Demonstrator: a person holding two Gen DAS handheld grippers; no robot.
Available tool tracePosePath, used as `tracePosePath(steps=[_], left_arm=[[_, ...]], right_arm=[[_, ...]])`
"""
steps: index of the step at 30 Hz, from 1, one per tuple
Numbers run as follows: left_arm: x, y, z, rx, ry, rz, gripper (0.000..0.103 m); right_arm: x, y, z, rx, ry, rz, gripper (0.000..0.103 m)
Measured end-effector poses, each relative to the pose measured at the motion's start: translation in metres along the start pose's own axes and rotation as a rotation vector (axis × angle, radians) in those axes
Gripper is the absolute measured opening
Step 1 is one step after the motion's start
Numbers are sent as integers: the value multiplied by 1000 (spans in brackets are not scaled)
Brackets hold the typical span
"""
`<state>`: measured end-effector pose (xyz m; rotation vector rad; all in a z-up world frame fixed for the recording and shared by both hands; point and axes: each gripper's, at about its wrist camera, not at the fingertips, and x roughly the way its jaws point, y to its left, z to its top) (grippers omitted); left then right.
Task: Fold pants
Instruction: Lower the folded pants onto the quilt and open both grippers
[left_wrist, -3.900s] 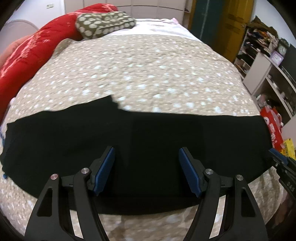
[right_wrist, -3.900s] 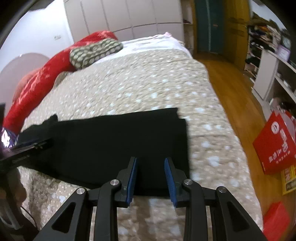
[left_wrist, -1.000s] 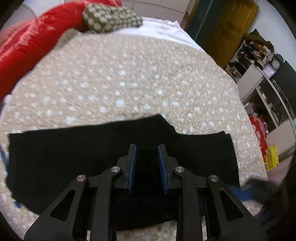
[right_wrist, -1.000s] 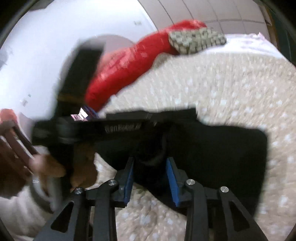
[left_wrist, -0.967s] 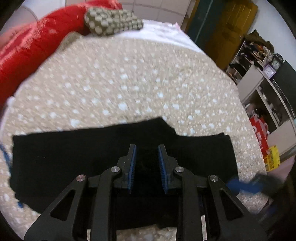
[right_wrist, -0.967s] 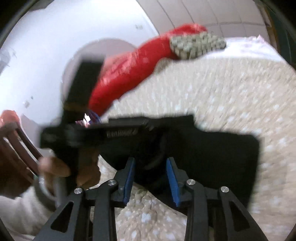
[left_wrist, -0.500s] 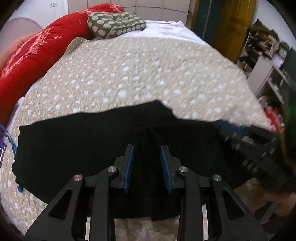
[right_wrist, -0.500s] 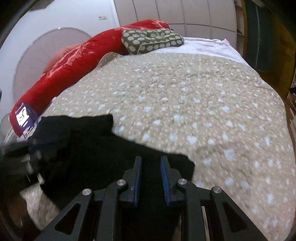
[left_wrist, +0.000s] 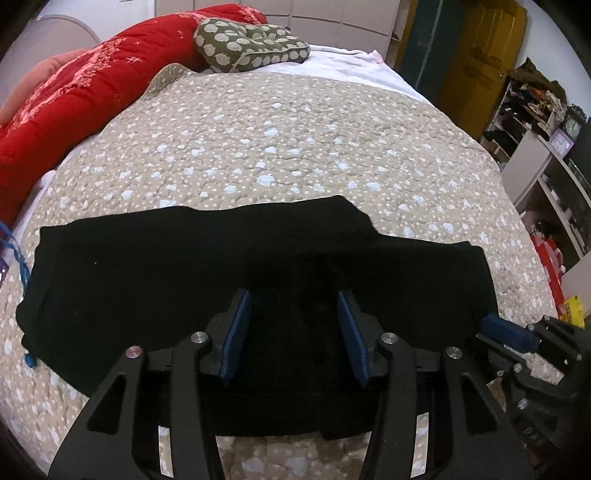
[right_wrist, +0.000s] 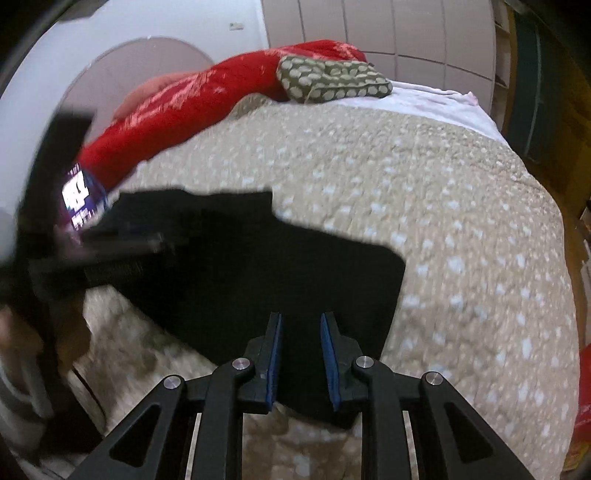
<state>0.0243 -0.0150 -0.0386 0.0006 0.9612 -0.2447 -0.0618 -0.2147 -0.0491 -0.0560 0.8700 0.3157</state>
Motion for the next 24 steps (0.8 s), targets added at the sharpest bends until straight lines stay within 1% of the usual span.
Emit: tracePosePath(steps=[3, 5, 7, 8, 11, 17, 20, 24], left_arm=[[-4, 5, -2, -14, 7, -7, 48], [-7, 8, -3, -21, 4, -8, 48], [-12, 11, -4, -27, -6, 9, 48], [-14, 13, -4, -29, -8, 20, 48], [-19, 20, -5, -40, -9, 20, 48], [-26, 32, -8, -63, -8, 39, 48], [-29, 39, -10, -81, -3, 43, 48], [-31, 48, -11, -112, 6, 50, 48]], right_arm=[[-2, 6, 4, -12, 2, -16, 20], [-6, 9, 10, -13, -2, 13, 20], [-9, 13, 16, -18, -17, 31, 20], [-9, 17, 19, -25, -24, 34, 20], [-4, 26, 27, -43, -34, 45, 20], [22, 37, 42, -44, -20, 63, 20], [40, 46, 48, -60, 5, 100, 20], [51, 60, 56, -75, -3, 117, 20]])
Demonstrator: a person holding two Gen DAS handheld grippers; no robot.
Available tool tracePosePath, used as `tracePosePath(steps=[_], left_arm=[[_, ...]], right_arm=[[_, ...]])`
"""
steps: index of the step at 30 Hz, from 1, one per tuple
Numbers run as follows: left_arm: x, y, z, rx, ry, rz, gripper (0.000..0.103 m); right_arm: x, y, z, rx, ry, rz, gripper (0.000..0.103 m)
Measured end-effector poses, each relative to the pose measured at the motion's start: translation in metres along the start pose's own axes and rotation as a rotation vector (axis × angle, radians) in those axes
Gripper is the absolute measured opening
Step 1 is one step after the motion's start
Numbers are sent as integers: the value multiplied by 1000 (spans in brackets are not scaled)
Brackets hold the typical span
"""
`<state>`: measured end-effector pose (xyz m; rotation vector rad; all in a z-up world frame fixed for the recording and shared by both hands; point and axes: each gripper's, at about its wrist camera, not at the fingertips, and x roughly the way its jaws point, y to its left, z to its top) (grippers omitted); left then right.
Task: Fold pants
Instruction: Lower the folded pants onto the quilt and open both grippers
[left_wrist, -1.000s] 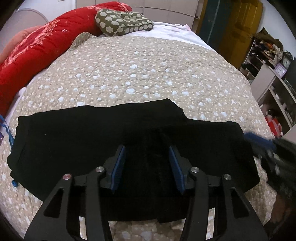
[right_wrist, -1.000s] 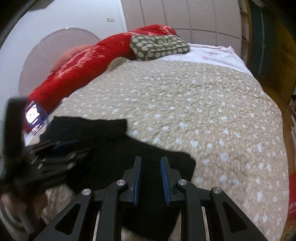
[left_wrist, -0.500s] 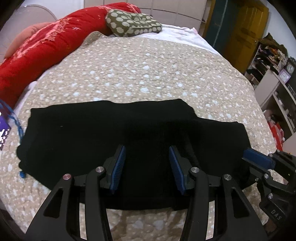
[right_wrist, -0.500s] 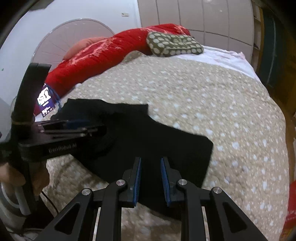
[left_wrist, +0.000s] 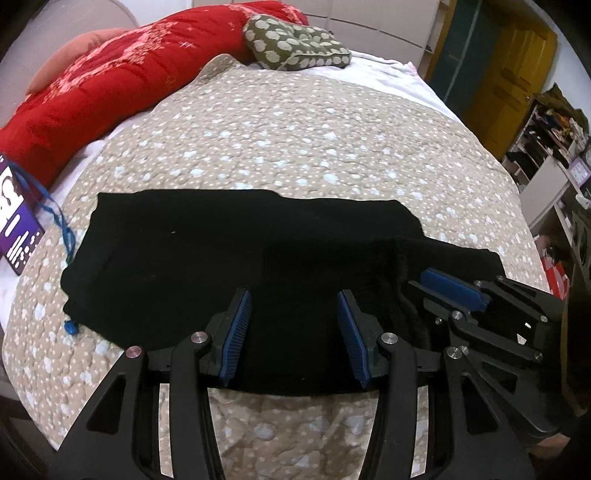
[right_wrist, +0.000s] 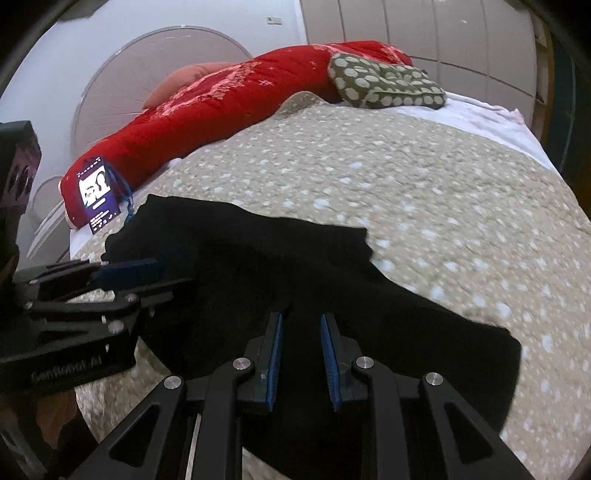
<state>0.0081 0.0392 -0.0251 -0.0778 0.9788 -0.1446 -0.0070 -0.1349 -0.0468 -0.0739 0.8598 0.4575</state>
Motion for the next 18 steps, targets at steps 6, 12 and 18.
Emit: tracePosePath(steps=[6, 12, 18], left_arm=[[-2, 11, -3, -37, 12, 4, 48], [-6, 19, -7, -60, 13, 14, 48], [-12, 25, -10, -75, 17, 24, 54]], right_arm=[[-12, 7, 5, -8, -16, 28, 20], [-5, 9, -4, -6, 24, 43, 20], [-12, 17, 3, -27, 7, 15, 20]])
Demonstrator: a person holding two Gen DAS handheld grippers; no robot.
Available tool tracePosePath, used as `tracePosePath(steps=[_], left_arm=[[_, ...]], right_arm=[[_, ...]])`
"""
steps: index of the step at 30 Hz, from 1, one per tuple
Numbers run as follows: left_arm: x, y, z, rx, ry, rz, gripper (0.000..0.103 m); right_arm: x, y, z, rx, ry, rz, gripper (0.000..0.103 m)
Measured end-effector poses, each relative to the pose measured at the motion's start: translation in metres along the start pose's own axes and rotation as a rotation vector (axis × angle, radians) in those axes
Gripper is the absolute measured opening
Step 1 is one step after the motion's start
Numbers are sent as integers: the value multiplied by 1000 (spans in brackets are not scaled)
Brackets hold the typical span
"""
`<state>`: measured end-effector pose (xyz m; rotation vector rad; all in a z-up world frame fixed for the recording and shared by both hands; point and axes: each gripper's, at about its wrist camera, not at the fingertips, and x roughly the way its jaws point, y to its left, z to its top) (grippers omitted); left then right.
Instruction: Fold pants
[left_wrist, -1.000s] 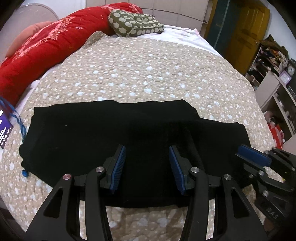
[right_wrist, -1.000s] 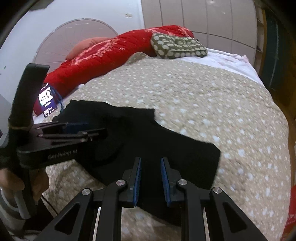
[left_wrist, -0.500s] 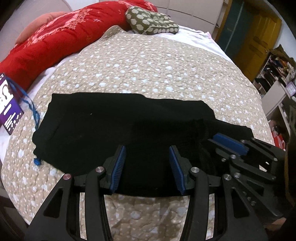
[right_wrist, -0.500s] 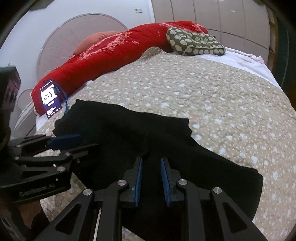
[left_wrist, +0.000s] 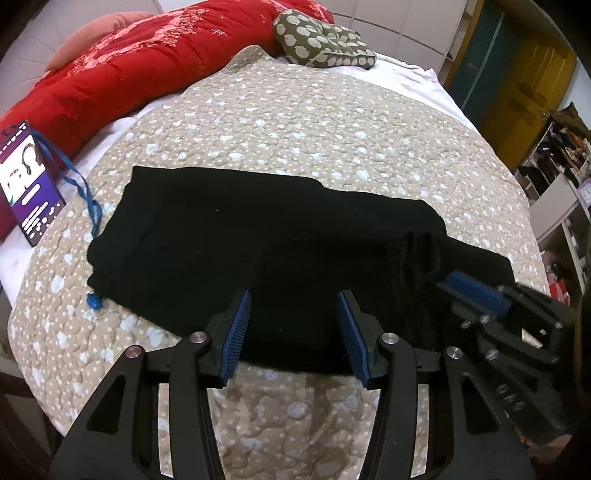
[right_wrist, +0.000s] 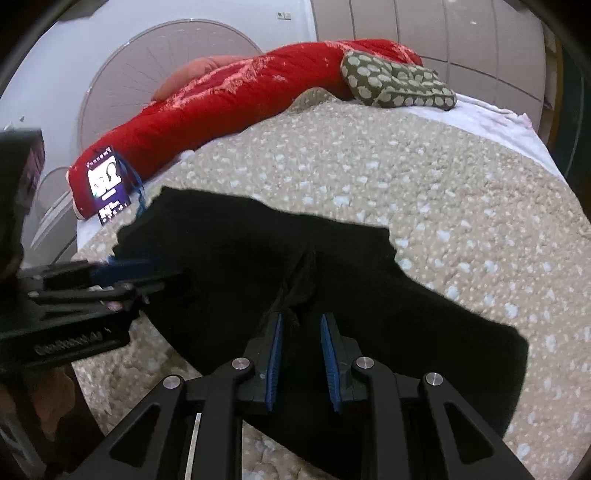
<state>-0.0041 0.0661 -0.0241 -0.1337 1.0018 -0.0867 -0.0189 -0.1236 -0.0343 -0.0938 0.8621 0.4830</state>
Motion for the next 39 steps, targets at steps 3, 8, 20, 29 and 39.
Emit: tracePosePath(steps=[3, 8, 20, 29, 39], left_arm=[[-5, 6, -2, -28, -18, -5, 63], [-8, 17, -4, -54, -11, 6, 63], [-11, 64, -21, -222, 10, 17, 63], [-5, 94, -29, -398, 14, -3, 63], [2, 99, -22, -464, -4, -58, 64]], right_arm=[[-8, 1, 4, 2, -21, 9, 21], [4, 6, 5, -7, 5, 13, 24], [8, 16, 24, -27, -15, 56, 28], [44, 46, 64, -52, -7, 204, 41], [67, 80, 94, -148, 18, 221, 43]])
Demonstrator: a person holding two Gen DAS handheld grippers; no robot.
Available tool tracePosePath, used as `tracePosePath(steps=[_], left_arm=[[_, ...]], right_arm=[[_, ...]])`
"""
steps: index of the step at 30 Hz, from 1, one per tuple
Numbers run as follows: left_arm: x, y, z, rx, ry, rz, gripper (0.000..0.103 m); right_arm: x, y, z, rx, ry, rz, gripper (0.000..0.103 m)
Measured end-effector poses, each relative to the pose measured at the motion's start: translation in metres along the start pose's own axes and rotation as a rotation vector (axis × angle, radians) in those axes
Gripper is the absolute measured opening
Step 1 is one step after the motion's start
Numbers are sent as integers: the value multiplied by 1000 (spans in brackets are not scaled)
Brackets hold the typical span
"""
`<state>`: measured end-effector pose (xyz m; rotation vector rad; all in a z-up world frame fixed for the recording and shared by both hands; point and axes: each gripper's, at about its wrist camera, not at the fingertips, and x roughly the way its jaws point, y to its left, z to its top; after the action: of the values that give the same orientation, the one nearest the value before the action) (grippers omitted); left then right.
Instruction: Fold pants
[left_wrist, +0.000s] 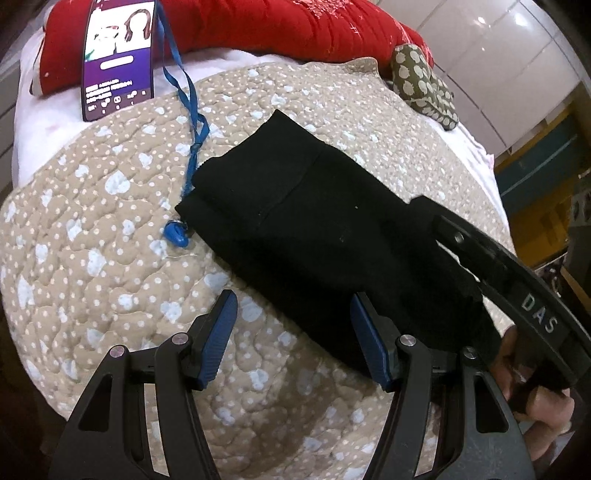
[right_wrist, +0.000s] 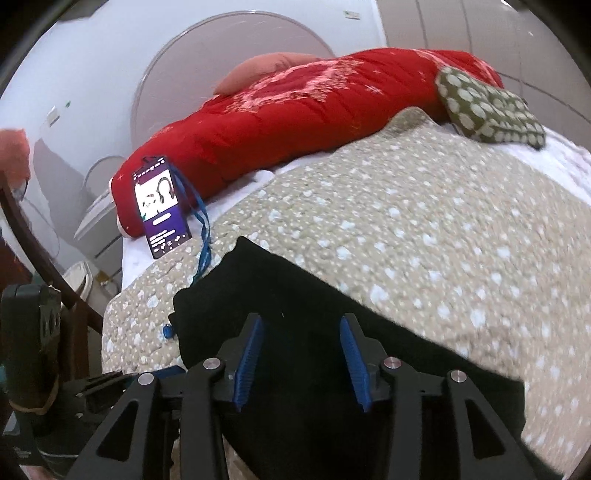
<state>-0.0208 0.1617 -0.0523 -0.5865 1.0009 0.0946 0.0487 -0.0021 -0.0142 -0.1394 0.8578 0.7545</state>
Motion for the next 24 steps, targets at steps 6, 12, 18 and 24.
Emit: tracePosePath(steps=[6, 12, 18, 24], left_arm=[[8, 2, 2, -45, -2, -35, 77], [13, 4, 11, -82, 5, -71, 82], [19, 2, 14, -88, -7, -77, 88], [19, 3, 12, -94, -20, -78, 89]], right_arm=[[19, 3, 23, -41, 27, 47, 44], [50, 6, 41, -110, 81, 68, 44], [83, 8, 51, -179, 154, 101, 45], [100, 10, 52, -190, 197, 157, 45]])
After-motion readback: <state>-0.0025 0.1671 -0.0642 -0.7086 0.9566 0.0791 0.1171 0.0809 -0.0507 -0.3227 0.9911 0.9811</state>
